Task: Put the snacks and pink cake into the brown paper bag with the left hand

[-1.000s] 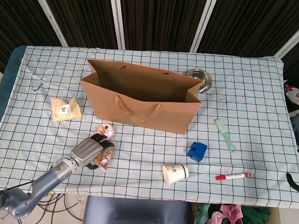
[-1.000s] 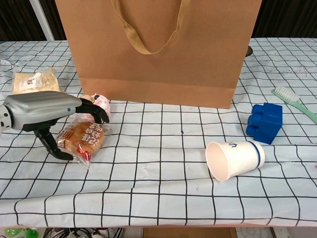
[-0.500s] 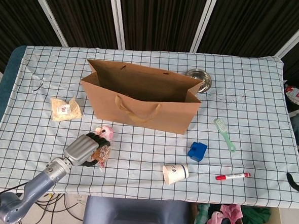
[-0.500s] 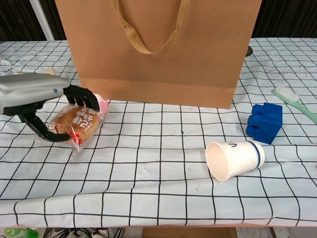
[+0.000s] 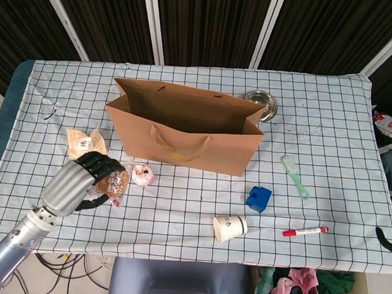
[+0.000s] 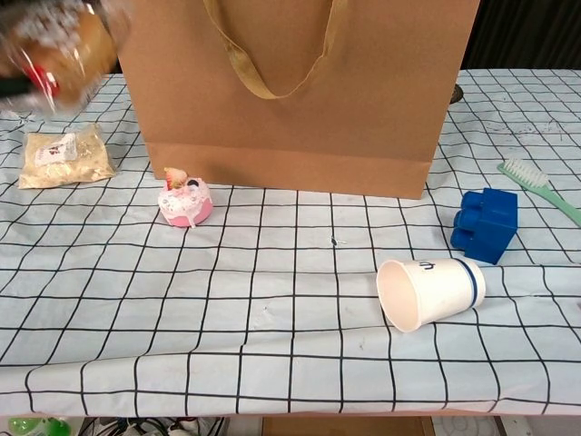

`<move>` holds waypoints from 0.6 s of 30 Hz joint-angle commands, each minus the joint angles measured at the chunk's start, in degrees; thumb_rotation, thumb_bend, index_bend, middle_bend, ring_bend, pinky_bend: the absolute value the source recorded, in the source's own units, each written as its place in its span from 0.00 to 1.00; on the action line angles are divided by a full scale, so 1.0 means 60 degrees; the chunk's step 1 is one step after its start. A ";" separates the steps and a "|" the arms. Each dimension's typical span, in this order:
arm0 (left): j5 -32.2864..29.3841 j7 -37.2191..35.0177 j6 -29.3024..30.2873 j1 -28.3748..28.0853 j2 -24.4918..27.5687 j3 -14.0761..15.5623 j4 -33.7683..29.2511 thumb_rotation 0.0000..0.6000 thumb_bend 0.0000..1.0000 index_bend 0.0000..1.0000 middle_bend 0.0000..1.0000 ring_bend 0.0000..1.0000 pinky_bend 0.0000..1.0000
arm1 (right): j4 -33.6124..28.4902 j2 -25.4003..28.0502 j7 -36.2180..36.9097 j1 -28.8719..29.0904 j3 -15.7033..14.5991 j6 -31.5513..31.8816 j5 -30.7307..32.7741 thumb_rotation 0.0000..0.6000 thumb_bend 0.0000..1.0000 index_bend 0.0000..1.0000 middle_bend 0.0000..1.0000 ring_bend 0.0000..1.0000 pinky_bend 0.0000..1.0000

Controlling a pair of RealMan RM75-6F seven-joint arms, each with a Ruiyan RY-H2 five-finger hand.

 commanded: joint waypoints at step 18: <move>-0.4314 0.2214 -0.1557 -0.2913 0.0437 -0.3869 -0.0774 1.00 0.30 0.31 0.34 0.24 0.27 | 0.0059 -0.0064 -0.0105 0.0029 -0.0004 -0.0119 0.0123 1.00 0.21 0.21 0.11 0.25 0.33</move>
